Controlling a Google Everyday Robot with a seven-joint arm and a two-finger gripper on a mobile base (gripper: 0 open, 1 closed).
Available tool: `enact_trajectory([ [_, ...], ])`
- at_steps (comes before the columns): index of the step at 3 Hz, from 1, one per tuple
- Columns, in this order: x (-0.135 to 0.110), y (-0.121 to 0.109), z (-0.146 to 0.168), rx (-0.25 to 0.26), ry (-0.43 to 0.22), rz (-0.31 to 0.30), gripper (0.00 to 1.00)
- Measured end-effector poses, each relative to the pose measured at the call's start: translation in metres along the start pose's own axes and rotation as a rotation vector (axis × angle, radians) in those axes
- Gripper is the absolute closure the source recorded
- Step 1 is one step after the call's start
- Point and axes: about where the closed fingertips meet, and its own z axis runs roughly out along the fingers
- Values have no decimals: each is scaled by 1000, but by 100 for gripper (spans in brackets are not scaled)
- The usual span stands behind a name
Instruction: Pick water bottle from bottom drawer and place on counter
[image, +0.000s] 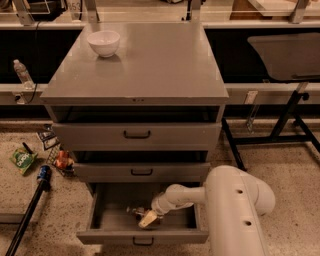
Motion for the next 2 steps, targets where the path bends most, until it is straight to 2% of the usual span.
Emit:
enact_trajectory([
  [1,7,-10,11,21,7,-7,16],
  [2,15,-18,22,17,20,-12,39],
])
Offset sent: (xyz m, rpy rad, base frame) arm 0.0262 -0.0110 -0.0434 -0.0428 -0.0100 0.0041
